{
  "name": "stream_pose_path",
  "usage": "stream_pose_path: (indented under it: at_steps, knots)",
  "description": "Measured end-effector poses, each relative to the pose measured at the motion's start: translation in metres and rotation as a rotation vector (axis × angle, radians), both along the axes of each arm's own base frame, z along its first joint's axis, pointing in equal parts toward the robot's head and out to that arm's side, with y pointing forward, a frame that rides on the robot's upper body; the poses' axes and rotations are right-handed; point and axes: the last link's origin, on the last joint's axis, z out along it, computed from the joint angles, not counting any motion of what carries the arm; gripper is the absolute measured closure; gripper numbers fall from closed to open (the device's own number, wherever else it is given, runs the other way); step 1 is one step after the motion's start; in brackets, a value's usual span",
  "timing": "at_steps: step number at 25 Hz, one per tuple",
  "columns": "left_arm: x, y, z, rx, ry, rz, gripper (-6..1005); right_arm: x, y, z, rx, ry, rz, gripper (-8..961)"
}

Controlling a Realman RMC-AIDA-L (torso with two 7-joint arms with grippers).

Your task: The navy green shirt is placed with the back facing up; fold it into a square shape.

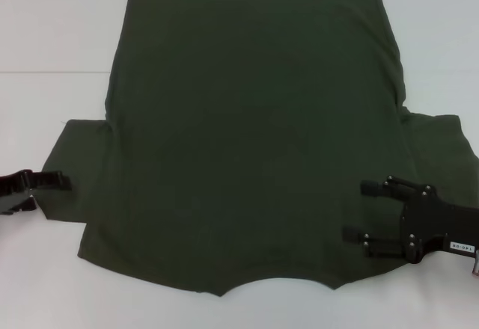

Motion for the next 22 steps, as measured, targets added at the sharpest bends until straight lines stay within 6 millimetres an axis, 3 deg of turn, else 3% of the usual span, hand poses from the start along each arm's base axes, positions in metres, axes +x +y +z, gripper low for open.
stream_pose_path:
  at_steps: [22]
  knots:
    - [0.008, 0.006, -0.012, -0.015, -0.006, -0.021, 101, 0.000, 0.002, 0.000, 0.006, -0.005, 0.000, 27]
